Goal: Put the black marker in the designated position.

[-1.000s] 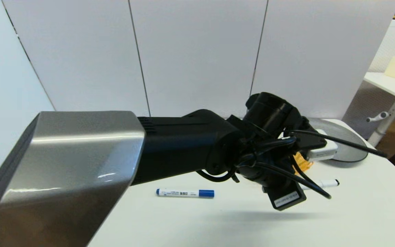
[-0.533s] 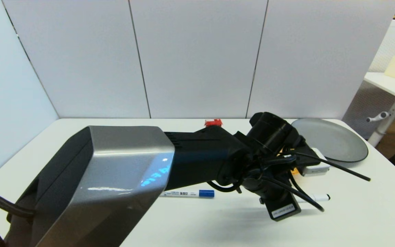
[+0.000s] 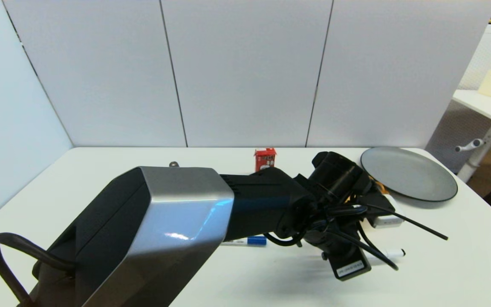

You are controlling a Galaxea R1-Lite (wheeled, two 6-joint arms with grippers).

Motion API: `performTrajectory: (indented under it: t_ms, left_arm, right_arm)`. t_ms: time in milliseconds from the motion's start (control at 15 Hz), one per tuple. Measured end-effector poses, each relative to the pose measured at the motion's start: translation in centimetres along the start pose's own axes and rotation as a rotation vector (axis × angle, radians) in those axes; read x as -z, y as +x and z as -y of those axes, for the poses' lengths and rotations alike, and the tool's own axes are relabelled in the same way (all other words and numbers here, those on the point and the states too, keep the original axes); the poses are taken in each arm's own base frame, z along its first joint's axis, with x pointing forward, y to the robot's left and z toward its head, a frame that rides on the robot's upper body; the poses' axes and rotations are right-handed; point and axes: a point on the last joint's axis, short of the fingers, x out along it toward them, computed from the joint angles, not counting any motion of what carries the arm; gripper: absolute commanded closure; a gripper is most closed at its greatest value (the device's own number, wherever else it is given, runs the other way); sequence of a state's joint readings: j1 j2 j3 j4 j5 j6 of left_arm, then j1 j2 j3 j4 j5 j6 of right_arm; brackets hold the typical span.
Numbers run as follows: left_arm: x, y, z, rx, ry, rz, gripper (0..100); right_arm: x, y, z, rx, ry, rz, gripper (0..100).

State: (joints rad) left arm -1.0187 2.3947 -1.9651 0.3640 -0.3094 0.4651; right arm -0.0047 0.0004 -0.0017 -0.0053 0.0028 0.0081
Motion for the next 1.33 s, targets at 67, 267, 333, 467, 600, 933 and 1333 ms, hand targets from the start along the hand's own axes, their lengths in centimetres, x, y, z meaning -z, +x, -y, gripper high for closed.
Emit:
performTrajectory:
  t_ms: [67,267,333,467,600,933,1333]
  left_arm:
    - [0.0,0.0,0.0,0.0,0.0,0.0,100]
    - [0.0,0.1,0.0,0.0,0.0,0.001,0]
    - [0.0,0.1,0.0,-0.002,0.002,0.004,0]
    - [0.0,0.1,-0.2,-0.008,0.005,0.013,0]
    - [0.0,0.1,-0.3,-0.012,0.006,0.018,0]
    - [-1.9,-4.7,0.3,-0.035,0.003,0.023,0]
    - [-0.7,-19.1,1.5,-0.151,-0.092,0.014,0]
  right_arm:
    - [0.0,0.0,0.0,0.0,0.0,0.0,0]
    - [0.0,0.0,0.0,0.0,-0.001,0.0,0]
    - [0.0,0.0,0.0,0.0,-0.001,0.0,0]
    - [0.0,0.0,0.0,0.0,-0.001,0.0,0]
    - [0.0,0.0,0.0,0.0,0.0,0.0,0]
    - [0.0,0.0,0.0,0.0,0.0,0.0,0]
    - [0.0,0.0,0.0,0.0,0.0,0.0,0]
